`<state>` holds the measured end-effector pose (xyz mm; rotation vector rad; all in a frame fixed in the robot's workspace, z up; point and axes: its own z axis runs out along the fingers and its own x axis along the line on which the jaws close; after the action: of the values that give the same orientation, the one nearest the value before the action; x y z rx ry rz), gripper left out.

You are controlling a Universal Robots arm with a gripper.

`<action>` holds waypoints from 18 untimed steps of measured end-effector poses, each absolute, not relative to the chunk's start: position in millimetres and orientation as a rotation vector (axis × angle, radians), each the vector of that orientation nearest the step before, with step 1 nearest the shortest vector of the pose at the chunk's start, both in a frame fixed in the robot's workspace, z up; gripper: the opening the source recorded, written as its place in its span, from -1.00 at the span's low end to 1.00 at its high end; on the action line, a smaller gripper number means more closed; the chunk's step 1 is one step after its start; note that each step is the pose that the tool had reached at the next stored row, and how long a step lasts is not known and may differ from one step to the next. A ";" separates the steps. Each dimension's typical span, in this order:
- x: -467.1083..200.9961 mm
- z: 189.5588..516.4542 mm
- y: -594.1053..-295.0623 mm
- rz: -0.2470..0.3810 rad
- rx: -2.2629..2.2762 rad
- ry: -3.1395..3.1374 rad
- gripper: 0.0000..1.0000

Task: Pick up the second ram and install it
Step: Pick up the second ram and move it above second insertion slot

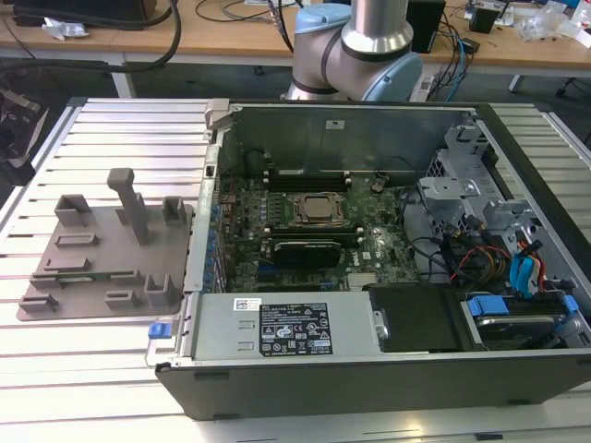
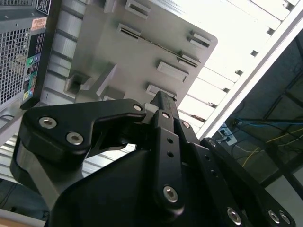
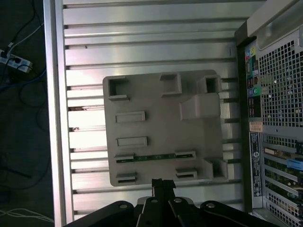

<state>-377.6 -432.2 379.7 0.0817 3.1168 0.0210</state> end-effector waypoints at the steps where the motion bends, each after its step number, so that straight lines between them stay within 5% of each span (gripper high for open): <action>1: -377.6 379.7 -432.2 0.021 0.081 3.117 -0.80; 18: -377.6 379.7 -432.2 0.027 -0.466 3.085 -0.80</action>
<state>-377.6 -432.2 379.7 -0.4664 3.0855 0.0272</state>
